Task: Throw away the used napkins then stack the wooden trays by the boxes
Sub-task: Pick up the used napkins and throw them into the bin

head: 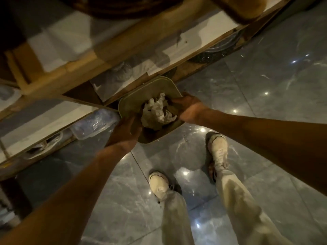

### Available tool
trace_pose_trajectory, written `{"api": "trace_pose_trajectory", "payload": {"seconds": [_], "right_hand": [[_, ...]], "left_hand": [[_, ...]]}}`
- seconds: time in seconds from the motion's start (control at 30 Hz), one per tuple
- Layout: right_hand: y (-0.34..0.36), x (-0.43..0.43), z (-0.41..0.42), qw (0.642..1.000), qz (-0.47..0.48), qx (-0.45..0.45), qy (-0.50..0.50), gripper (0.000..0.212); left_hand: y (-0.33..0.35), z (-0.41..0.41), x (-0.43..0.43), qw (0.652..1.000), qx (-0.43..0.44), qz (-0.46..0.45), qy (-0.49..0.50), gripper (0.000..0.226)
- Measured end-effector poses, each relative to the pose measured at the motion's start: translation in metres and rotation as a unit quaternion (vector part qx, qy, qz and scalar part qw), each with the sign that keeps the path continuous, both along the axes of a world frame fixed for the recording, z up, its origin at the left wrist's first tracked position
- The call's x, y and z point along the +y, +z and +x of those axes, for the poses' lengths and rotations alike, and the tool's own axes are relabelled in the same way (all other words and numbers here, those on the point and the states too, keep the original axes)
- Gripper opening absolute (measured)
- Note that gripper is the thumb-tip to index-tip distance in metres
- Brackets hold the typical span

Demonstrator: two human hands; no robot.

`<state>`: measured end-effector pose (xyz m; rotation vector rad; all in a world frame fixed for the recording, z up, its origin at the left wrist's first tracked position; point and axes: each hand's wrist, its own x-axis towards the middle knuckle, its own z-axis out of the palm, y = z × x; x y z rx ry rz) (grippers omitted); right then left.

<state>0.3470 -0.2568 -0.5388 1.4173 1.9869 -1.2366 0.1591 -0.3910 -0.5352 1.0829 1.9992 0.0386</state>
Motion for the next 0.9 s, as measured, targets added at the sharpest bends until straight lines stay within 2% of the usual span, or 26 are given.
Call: {"api": "trace_pose_trajectory", "payload": {"seconds": [0.1, 0.2, 0.27, 0.4, 0.57, 0.73, 0.9], "right_hand": [[0.050, 0.002, 0.015, 1.000, 0.001, -0.016, -0.002, 0.051], [0.110, 0.001, 0.027, 0.999, -0.007, 0.015, 0.031, 0.036], [0.157, 0.003, 0.033, 0.997, -0.022, 0.022, 0.067, 0.034], [0.258, 0.015, 0.048, 0.992, -0.053, 0.052, 0.103, 0.037], [0.377, 0.028, 0.085, 0.986, -0.027, 0.125, 0.104, 0.036], [0.444, 0.018, 0.129, 0.976, -0.011, 0.194, 0.095, 0.034], [0.503, 0.016, 0.111, 0.958, -0.002, 0.213, 0.192, 0.032]], "left_hand": [[0.049, 0.013, 0.001, 0.995, 0.007, -0.100, 0.000, 0.046], [0.125, 0.034, 0.003, 0.994, -0.009, -0.111, 0.000, 0.042], [0.180, 0.048, 0.004, 0.994, 0.002, -0.108, 0.017, 0.042], [0.282, 0.088, 0.003, 0.995, 0.040, -0.079, 0.046, 0.041], [0.383, 0.139, -0.005, 0.990, 0.049, -0.032, 0.126, 0.041], [0.461, 0.162, -0.025, 0.973, 0.062, 0.059, 0.214, 0.037], [0.520, 0.155, -0.034, 0.953, 0.119, 0.125, 0.249, 0.038]]}}
